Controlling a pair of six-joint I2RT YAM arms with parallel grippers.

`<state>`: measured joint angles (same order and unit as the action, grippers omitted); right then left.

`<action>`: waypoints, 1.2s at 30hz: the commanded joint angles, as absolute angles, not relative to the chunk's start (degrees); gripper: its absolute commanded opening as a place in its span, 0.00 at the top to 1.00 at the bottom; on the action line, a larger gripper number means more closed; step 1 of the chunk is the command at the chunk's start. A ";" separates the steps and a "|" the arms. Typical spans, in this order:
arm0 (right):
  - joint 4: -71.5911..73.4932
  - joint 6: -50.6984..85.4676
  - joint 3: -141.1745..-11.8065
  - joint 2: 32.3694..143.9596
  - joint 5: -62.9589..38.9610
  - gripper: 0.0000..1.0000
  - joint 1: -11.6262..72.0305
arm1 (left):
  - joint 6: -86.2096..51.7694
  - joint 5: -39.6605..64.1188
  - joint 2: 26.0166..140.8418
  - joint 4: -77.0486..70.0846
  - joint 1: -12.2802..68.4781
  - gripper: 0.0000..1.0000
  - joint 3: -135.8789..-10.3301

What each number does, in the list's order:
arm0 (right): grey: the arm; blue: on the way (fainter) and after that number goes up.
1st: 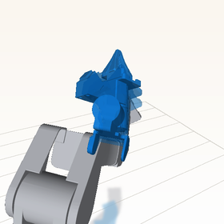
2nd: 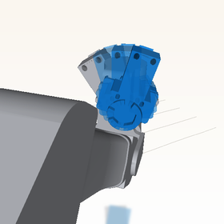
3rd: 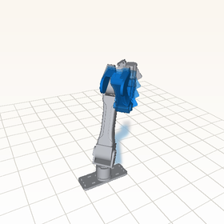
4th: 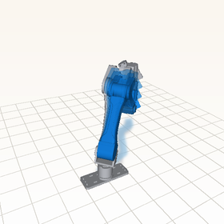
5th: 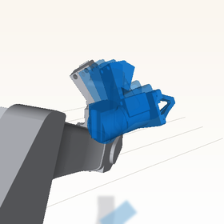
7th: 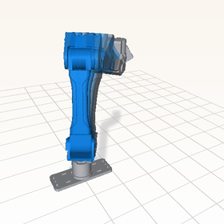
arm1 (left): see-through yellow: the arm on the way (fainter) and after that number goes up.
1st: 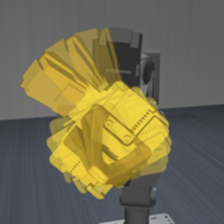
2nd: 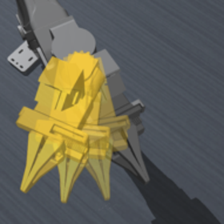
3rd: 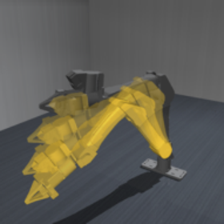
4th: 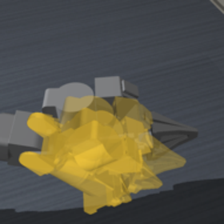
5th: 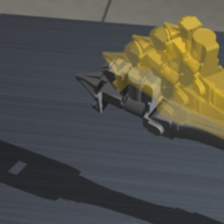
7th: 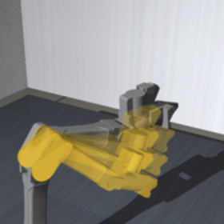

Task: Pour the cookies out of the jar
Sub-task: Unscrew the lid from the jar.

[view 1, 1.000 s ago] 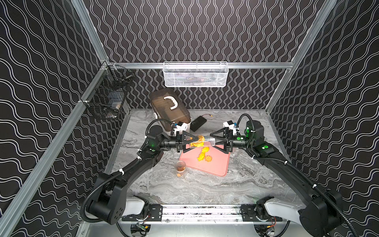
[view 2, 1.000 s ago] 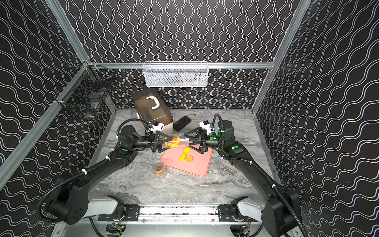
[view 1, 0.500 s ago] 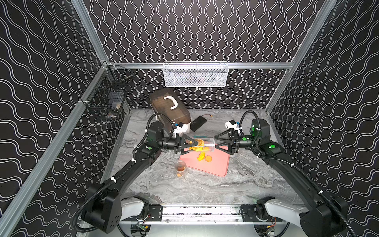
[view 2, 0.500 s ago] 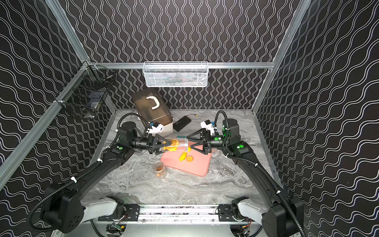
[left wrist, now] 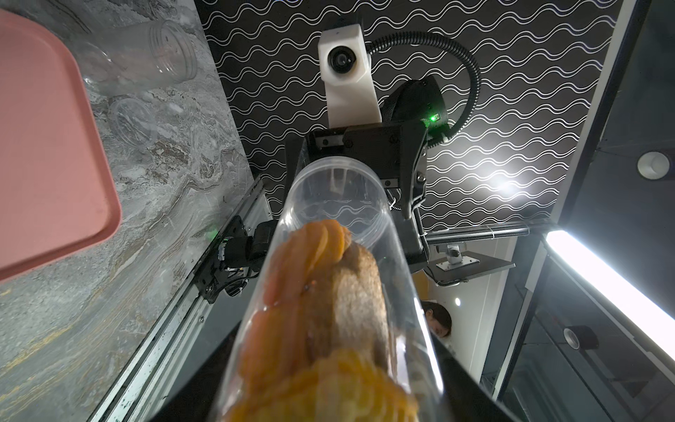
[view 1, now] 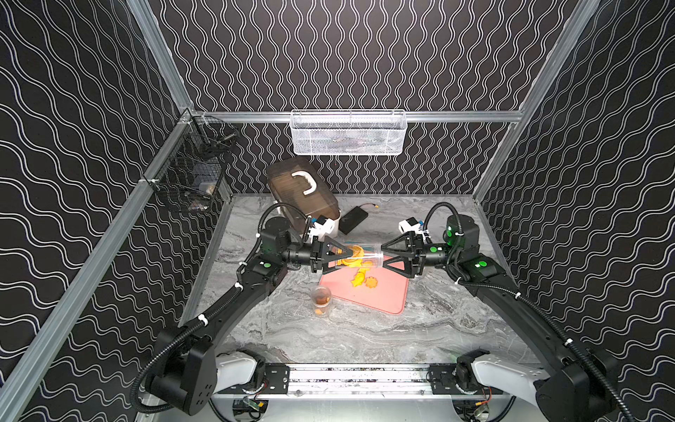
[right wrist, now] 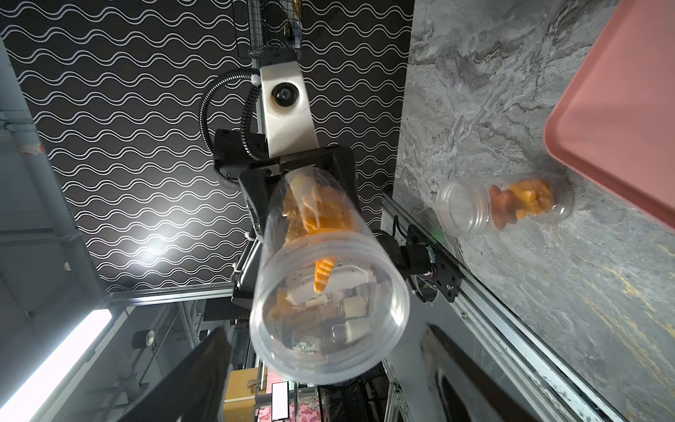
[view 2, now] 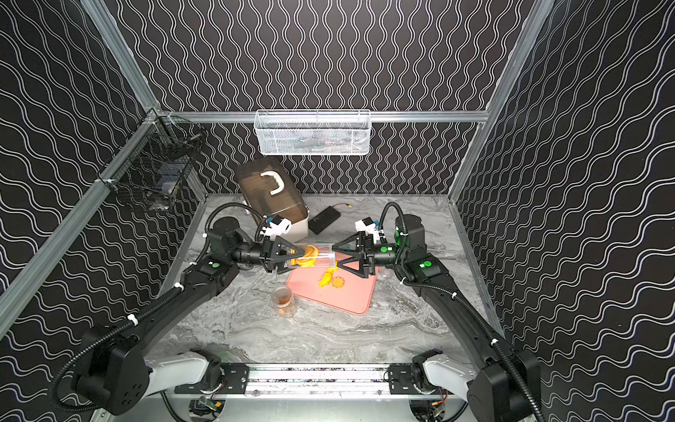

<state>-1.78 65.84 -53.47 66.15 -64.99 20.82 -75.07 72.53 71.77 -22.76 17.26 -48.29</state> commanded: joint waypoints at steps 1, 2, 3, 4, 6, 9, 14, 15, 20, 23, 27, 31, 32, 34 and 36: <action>1.71 67.34 -53.52 66.29 -64.84 0.16 21.44 | -77.77 73.56 72.04 -28.63 17.31 0.35 -48.18; 1.89 67.32 -53.60 66.46 -64.80 0.17 21.62 | -77.95 73.54 72.03 -28.82 17.31 0.35 -48.08; 2.16 67.48 -53.64 66.67 -64.72 0.17 21.86 | -77.88 73.56 72.12 -28.83 17.31 0.35 -48.08; 2.47 67.63 -53.53 66.64 -64.61 0.18 21.89 | -77.75 73.53 72.02 -28.74 17.28 0.35 -48.08; 3.45 68.24 -53.46 66.93 -64.56 0.19 22.17 | -77.66 73.56 72.02 -28.57 17.40 0.35 -47.95; 4.11 68.55 -53.45 67.27 -64.50 0.22 22.46 | -77.57 73.54 72.00 -28.49 17.40 0.35 -48.08; 4.91 69.18 -53.42 67.34 -64.56 0.24 22.57 | -77.32 73.54 72.06 -28.27 17.47 0.35 -48.08; 5.29 69.41 -53.27 67.29 -64.59 0.25 22.50 | -77.32 73.49 72.02 -28.26 17.49 0.35 -48.03; 6.96 70.78 -52.48 67.02 -64.75 0.25 22.59 | -77.30 73.55 72.14 -28.27 17.47 0.35 -48.10; 8.86 72.18 -51.64 66.96 -64.80 0.24 22.60 | -77.61 73.48 72.08 -28.73 17.49 0.35 -48.03; 8.98 72.16 -51.56 66.96 -64.80 0.22 22.59 | -77.95 73.48 71.99 -29.00 17.49 0.35 -47.94; 10.19 72.91 -51.42 67.15 -65.13 0.24 22.59 | -77.72 73.53 71.88 -28.71 17.49 0.35 -47.86; 10.12 72.85 -51.42 67.17 -65.06 0.24 22.59 | -77.62 73.55 71.89 -28.59 17.48 0.35 -47.90; 10.30 72.88 -51.42 67.15 -65.15 0.26 22.59 | -77.45 73.56 71.87 -28.37 17.48 0.35 -47.90; 11.43 73.60 -51.07 67.12 -65.35 0.30 22.64 | -77.39 73.48 71.89 -28.28 17.42 0.35 -47.90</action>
<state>7.60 71.94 -51.29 67.20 -64.60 22.50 -76.79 72.64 72.05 -25.85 17.43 -47.94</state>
